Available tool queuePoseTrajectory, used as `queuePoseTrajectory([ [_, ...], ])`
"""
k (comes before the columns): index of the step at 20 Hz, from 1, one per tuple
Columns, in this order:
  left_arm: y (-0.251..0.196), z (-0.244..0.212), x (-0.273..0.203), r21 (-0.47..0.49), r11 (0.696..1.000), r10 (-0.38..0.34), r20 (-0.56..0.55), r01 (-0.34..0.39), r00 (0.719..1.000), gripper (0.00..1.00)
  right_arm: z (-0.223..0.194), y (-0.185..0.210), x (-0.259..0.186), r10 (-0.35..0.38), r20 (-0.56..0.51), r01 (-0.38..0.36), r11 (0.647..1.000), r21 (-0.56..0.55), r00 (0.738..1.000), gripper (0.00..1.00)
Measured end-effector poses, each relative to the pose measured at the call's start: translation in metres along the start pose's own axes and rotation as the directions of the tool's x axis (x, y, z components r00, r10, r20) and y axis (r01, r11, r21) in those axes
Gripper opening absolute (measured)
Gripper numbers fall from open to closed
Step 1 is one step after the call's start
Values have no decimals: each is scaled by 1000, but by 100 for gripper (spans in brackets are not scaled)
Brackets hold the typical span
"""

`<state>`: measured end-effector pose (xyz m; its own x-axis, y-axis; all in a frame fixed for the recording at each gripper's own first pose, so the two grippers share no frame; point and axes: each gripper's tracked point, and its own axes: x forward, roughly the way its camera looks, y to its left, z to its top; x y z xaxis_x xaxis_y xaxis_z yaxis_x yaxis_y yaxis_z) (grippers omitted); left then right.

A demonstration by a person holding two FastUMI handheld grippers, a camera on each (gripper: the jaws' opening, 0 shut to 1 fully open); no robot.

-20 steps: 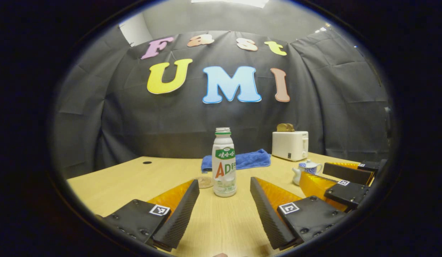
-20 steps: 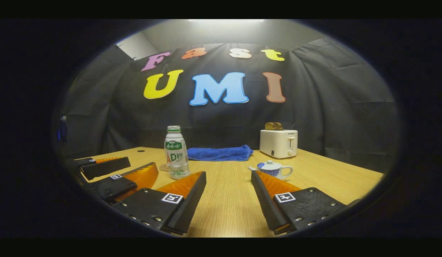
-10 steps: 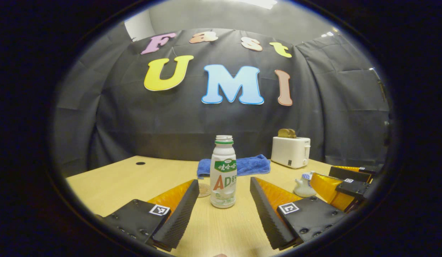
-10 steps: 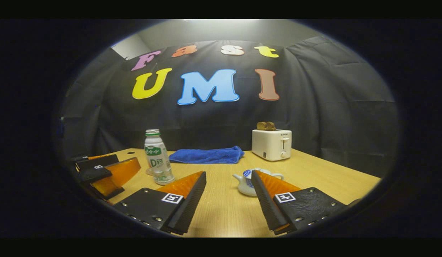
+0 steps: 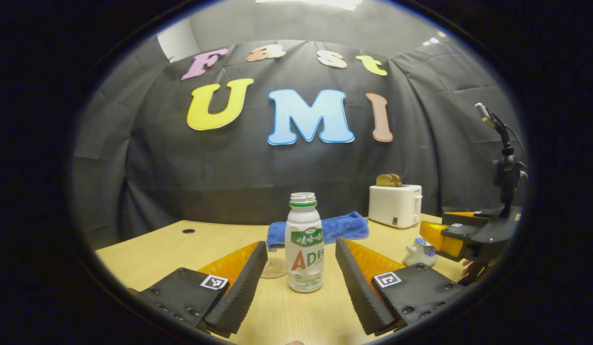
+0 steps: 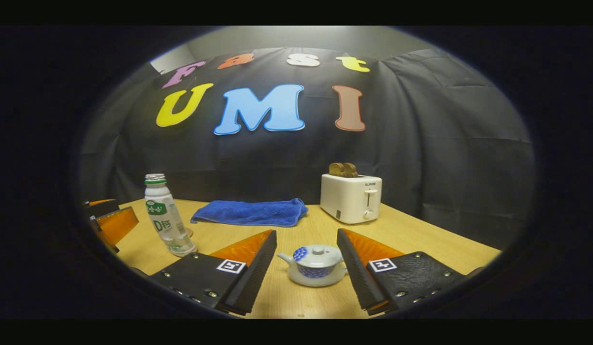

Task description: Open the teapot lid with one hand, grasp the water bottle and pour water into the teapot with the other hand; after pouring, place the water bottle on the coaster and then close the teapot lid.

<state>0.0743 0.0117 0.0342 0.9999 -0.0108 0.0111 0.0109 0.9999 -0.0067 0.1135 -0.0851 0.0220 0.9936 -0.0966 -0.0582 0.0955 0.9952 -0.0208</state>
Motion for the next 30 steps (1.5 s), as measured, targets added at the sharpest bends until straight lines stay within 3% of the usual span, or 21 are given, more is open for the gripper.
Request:
queuePoseTrajectory([
  [1, 1, -3, 1, -9, 1000, -1, -6, 1, 1000, 95, -2, -1, 5, -1, -6, 1, 1000, 2, 1000, 78],
  [5, 11, -4, 5, -4, 1000, 27, -11, -27, 1000, 100, -17, -8, 16, -25, -63, 24, 1000, -5, 998, 78],
  [8, 13, 1, 4, 3, 1000, 29, 2, -29, 1000, 100, -25, -9, 21, -33, -94, 33, 999, -2, 995, 61],
  [10, 13, 0, 5, 14, 999, 30, 2, -31, 1000, 100, -28, -6, 22, -21, -104, 20, 1000, -11, 994, 60],
  [12, 10, -1, 5, 14, 1000, 25, 2, -25, 1000, 100, -28, -5, 23, -17, -113, 12, 999, -42, 993, 34],
  [13, 10, -2, 5, 13, 1000, 23, -1, -23, 1000, 100, -25, -11, 23, -37, -100, 31, 998, -61, 994, 34],
  [15, 9, -3, 3, 12, 1000, 23, 0, -23, 1000, 100, -26, -9, 24, -27, -105, 22, 999, -50, 994, 12],
  [16, 9, -3, 3, 12, 1000, 22, -1, -22, 1000, 100, -26, -9, 25, -17, -101, 12, 999, -46, 995, 12],
  [17, 9, -4, 3, 12, 1000, 22, -3, -22, 1000, 100, -26, -10, 25, -14, -100, 10, 999, -40, 995, 29],
  [18, 9, -4, 3, 13, 1000, 22, -6, -21, 1000, 100, -25, -10, 25, -15, -98, 10, 999, -49, 995, 1],
  [30, -5, -22, 27, -56, 998, -12, -45, 9, 999, 100, 10, 15, 1, 56, 71, -47, 990, -130, 996, 1],
])
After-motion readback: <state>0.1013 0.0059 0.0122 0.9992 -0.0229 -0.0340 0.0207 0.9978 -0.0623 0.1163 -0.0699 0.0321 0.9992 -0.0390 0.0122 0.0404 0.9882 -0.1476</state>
